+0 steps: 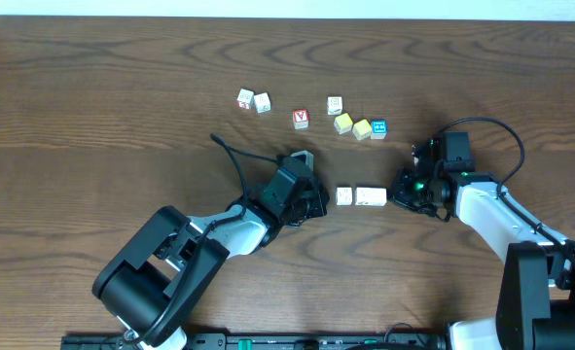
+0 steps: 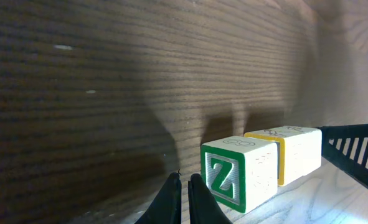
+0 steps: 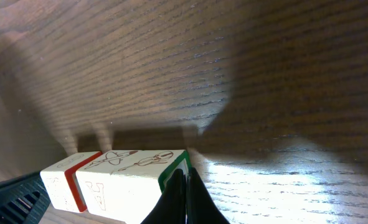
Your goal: Lift 3 blocks
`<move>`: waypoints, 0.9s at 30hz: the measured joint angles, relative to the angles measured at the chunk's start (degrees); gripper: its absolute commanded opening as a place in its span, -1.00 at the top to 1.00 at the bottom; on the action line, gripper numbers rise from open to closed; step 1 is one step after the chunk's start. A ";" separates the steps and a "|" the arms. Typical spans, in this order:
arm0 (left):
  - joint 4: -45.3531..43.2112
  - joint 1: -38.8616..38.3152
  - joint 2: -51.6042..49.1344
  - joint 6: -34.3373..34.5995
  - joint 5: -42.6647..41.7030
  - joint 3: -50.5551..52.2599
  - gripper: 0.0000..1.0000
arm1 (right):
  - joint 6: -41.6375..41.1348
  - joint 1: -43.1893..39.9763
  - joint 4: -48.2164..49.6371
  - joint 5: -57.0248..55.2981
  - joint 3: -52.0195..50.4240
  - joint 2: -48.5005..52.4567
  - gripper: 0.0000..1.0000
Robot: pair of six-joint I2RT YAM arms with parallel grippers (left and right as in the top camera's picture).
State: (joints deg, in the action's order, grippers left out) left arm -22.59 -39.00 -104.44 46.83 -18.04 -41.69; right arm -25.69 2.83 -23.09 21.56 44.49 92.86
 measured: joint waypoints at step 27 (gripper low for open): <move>-3.37 -0.48 -1.33 1.38 -1.36 0.00 0.84 | -0.48 2.60 1.99 -0.26 -0.04 0.00 0.97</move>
State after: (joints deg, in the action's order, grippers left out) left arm -25.96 -39.48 -105.78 48.21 -19.40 -41.69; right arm -26.17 5.43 -21.10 21.30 44.45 92.86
